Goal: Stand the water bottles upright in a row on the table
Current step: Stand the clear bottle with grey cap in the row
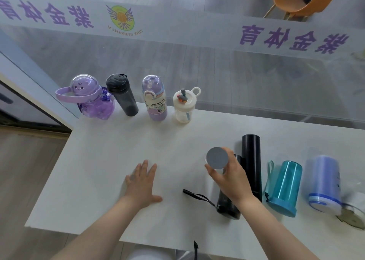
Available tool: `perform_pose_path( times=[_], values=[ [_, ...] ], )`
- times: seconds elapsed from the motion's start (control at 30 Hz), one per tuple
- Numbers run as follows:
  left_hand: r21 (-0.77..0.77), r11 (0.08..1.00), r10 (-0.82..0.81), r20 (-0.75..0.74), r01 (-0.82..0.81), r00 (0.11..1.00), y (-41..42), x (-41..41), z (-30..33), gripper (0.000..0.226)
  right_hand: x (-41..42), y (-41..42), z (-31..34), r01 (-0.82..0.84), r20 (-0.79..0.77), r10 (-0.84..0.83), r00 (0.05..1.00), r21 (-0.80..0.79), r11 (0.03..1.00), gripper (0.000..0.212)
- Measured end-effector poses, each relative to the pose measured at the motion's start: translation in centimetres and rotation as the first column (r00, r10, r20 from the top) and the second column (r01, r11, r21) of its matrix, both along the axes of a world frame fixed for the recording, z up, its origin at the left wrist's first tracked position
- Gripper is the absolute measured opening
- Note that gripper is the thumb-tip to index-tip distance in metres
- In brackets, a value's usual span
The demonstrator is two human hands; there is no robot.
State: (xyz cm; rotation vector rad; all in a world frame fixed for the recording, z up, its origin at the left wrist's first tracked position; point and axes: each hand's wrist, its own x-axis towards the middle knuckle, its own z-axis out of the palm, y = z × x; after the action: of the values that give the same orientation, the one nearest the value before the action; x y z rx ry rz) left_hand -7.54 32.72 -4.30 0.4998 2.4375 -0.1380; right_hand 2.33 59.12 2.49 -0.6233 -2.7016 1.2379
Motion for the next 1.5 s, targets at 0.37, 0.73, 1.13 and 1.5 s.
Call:
perform_pose_path(
  times=[0.37,0.73,1.13,1.5],
  values=[
    [0.094,0.989,0.118,-0.025,-0.116,0.993,0.7,-3.7,0.9,0.103,-4.5,2.5,0.8,0.194,0.094,-0.177,0.98,-0.224,0.955,0.063],
    [-0.017,0.989,0.145,-0.013,-0.145,0.989,2.3,-6.4,0.1,0.117,-11.7,5.4,0.8,0.262,0.108,-0.246,0.963,-0.18,0.948,0.069],
    [-0.017,0.989,0.144,-0.017,-0.144,0.989,2.3,-6.4,-0.6,0.116,-18.4,7.1,0.3,0.269,0.081,-0.26,0.962,-0.141,0.953,0.059],
    [-0.031,0.995,0.095,-0.043,-0.096,0.995,2.1,-6.3,-0.5,0.114,-19.4,7.0,-0.6,0.28,0.057,-0.276,0.959,-0.089,0.956,0.064]
  ],
)
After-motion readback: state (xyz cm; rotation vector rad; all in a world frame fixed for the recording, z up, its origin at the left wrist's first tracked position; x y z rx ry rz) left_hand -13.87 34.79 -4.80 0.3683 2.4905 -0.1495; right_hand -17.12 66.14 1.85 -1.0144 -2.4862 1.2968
